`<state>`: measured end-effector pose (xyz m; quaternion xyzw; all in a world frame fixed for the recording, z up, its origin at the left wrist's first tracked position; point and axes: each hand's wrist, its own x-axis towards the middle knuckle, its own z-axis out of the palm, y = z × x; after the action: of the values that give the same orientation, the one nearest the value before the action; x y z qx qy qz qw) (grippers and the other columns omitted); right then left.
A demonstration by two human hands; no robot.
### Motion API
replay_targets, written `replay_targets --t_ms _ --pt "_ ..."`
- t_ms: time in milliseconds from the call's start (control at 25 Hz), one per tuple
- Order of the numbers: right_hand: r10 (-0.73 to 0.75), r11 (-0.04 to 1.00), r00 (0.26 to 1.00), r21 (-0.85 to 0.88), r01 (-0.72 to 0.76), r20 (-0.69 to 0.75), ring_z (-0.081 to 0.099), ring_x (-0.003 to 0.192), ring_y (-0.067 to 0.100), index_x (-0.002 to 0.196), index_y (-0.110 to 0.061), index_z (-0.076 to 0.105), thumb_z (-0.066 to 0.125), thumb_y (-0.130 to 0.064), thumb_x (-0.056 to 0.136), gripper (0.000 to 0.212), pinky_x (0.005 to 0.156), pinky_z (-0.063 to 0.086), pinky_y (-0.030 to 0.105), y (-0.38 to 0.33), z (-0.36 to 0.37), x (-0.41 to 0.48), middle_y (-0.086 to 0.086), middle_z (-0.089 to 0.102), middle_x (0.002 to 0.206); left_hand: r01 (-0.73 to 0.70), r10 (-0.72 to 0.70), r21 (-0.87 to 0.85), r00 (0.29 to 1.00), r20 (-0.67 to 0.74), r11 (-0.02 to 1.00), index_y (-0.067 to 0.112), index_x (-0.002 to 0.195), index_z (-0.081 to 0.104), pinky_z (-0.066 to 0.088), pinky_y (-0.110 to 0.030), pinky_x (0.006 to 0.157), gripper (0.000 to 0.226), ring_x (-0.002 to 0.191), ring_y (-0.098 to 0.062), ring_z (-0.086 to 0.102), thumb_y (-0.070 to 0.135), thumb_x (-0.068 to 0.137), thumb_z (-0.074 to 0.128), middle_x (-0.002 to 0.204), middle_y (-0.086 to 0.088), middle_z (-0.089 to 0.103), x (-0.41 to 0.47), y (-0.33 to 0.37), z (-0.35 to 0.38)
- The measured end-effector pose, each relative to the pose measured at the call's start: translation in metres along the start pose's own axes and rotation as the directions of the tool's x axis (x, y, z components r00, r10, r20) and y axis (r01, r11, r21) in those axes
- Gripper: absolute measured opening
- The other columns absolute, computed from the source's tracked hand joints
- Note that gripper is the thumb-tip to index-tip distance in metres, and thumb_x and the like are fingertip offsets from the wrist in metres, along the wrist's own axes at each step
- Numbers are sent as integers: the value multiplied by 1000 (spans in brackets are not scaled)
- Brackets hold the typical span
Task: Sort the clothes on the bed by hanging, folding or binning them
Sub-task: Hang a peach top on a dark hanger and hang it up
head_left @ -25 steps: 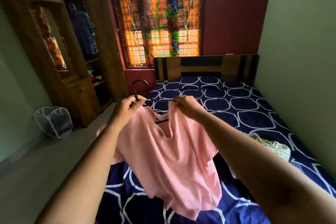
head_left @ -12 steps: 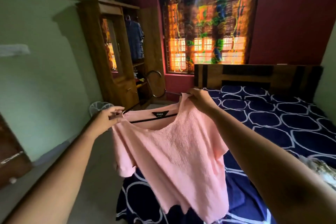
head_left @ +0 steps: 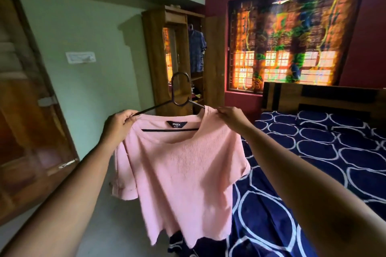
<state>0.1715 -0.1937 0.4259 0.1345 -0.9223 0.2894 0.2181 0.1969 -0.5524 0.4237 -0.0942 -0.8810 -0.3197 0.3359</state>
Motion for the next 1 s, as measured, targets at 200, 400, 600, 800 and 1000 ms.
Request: replay_targets --t_ms 200,400,600,800,1000 --pt "-67 998 952 -18 65 -300 65 101 26 114 -15 70 59 -16 91 25 83 46 29 -60 57 9 8 70 111 105 -107 -33 993 -45 994 15 104 70 47 -33 79 28 96 -26 67 37 89 63 101 -8 73 -1 -62 -57" --pt "-173 984 956 -4 177 -238 45 130 26 141 -21 45 54 -26 95 47 107 32 41 -84 99 15 4 52 140 122 -129 -111 990 -53 986 51 91 64 50 -44 88 23 93 -22 67 63 75 54 96 0 72 -2 -126 -84" --pt "-45 991 998 -122 49 38 52 118 33 148 -21 29 56 -25 90 64 94 42 38 -91 109 52 13 57 131 114 -121 -113 991 -56 987 30 95 67 51 -44 88 36 92 -23 66 58 77 54 96 0 71 1 -114 -98" --pt "150 986 988 66 -152 33 65 93 25 111 -11 70 65 -13 86 26 76 48 29 -42 101 48 9 71 105 119 -138 -152 983 -119 981 5 103 69 48 -39 86 63 89 -21 63 58 73 52 91 0 67 7 -117 -101" --pt "175 984 977 33 -173 -121 64 91 22 103 -13 74 63 -14 86 21 72 44 26 -9 85 40 6 72 102 116 -139 -192 984 -114 975 10 102 69 49 -44 84 58 90 -28 65 59 75 53 95 -7 71 21 -122 -76"
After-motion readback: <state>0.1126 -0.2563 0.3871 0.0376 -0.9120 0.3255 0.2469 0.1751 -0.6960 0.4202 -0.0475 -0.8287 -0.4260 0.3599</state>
